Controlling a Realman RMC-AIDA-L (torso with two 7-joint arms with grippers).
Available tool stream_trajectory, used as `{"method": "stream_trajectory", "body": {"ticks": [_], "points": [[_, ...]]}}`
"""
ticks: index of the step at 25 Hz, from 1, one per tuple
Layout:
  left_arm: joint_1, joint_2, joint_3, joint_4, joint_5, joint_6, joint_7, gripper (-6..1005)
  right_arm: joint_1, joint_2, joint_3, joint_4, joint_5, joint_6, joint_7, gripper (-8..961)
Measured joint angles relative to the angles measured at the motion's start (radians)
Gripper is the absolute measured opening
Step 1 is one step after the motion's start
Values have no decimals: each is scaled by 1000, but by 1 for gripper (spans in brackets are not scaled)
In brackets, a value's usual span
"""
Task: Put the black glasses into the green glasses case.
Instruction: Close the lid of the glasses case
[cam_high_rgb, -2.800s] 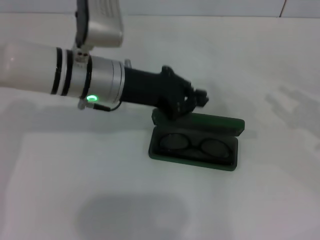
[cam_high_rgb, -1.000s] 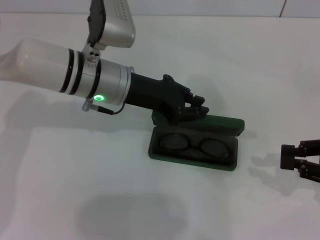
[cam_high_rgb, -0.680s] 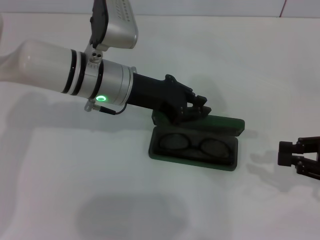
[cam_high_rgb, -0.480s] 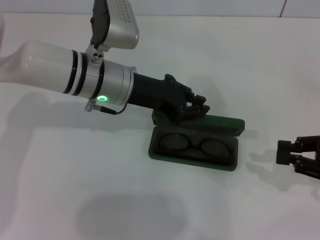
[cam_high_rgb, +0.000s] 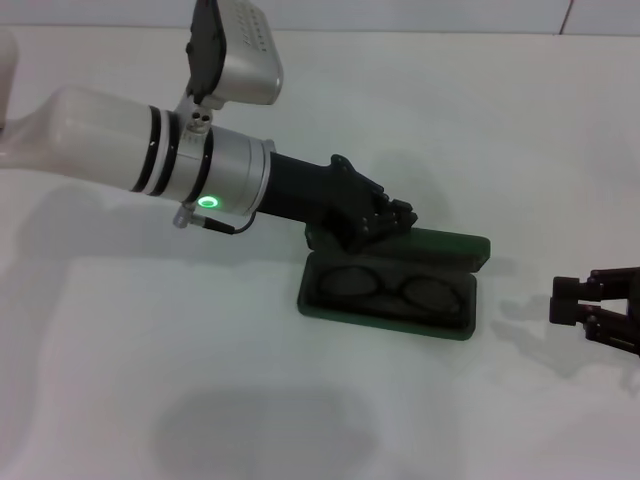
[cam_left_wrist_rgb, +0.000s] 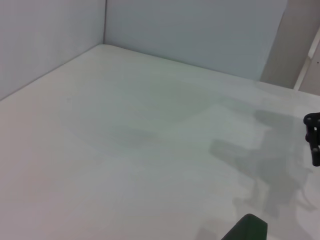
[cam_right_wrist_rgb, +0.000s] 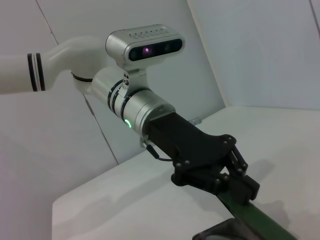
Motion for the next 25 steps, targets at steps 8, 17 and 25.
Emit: {"method": "stream_trajectory", "body": {"ticks": [8, 17, 25], "points": [[-34, -2, 1, -62, -3, -9, 29, 109, 1, 0, 2, 0, 0, 9, 0, 260], [-29, -3, 32, -67, -6, 37, 40, 111, 1, 1, 3, 0, -1, 11, 0, 260], [-17, -5, 56, -82, 1, 52, 42, 108, 3, 0, 3, -2, -1, 11, 0, 261]]}}
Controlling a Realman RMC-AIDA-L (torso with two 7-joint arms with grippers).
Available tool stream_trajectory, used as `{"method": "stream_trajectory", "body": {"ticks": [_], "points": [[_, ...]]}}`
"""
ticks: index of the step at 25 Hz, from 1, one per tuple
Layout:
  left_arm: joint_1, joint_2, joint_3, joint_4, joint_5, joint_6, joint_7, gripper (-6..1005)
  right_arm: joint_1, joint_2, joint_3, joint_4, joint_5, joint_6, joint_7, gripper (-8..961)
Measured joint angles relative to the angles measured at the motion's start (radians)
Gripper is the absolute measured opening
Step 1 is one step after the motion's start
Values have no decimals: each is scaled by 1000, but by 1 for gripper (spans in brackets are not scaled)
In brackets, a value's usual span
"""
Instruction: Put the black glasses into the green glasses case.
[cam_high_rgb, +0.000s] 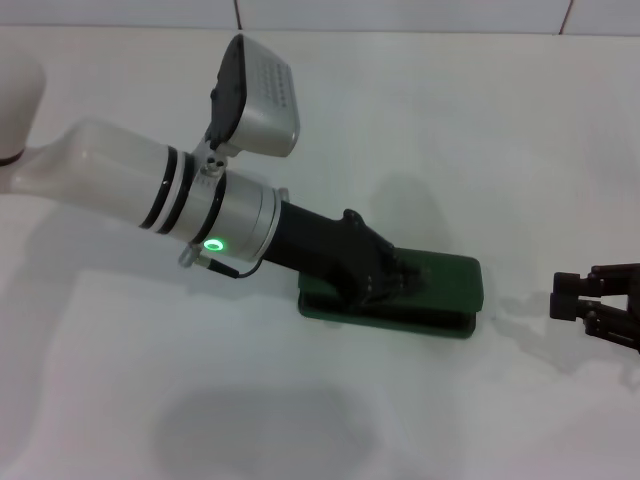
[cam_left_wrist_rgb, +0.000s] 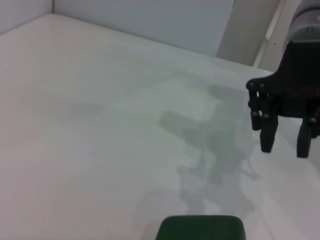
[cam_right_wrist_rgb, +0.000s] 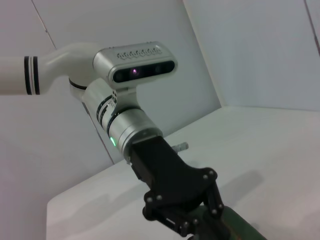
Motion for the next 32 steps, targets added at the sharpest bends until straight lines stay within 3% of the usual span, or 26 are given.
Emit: {"method": "stream_trajectory", "body": {"ticks": [9, 12, 16, 20, 24, 28, 32], "points": [[18, -7, 0, -14, -32, 13, 34, 128, 1, -1, 1, -2, 3, 3, -1, 262], [77, -2, -5, 69, -110, 74, 40, 135, 0, -1, -3, -7, 1, -1, -24, 262], [218, 12, -12, 238, -226, 219, 156, 144, 7, 2, -8, -9, -4, -25, -46, 263], [317, 22, -59, 287, -298, 334, 235, 301, 38, 29, -9, -7, -1, -76, -79, 263], [340, 27, -133, 243, -302, 402, 254, 440, 82, 67, -36, -40, 30, -124, -107, 507], [370, 27, -179, 219, -302, 447, 313, 559, 108, 63, -57, -38, 65, -145, -106, 701], [396, 37, -196, 195, -306, 471, 345, 670, 117, 62, -59, -52, 100, -164, -110, 820]]}}
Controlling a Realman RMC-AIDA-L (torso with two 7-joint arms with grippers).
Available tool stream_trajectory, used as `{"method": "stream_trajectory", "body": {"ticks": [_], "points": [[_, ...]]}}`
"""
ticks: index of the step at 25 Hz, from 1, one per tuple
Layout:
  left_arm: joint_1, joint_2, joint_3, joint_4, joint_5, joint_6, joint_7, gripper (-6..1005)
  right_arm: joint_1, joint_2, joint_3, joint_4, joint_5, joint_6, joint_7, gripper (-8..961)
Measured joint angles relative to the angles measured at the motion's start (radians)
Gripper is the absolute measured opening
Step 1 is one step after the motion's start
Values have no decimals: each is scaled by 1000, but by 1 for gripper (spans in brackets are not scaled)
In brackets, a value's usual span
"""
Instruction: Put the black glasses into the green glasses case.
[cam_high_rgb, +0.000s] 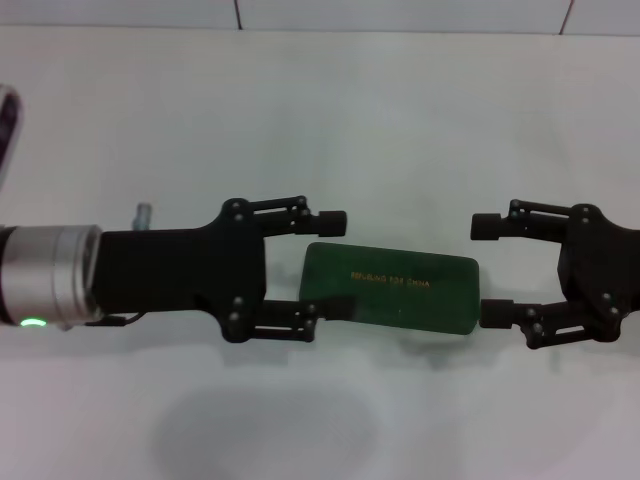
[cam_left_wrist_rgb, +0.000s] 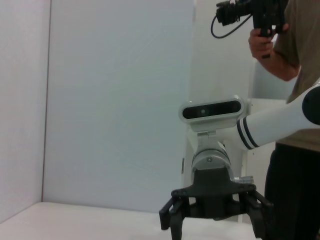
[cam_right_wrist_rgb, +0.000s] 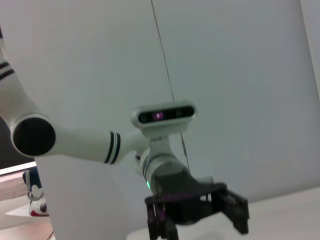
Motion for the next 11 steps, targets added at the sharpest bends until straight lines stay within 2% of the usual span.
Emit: {"method": "stream_trajectory", "body": {"ticks": [2, 4, 11], "points": [[3, 6, -15, -27, -6, 19, 13, 721, 2, -1, 0, -1, 11, -9, -5, 880], [3, 12, -37, -50, -8, 40, 26, 772, 6, 0, -1, -1, 15, -15, -10, 880], [-2, 27, -52, -81, -5, 67, 36, 772, 19, 5, -2, 15, 19, -19, -27, 880]]}}
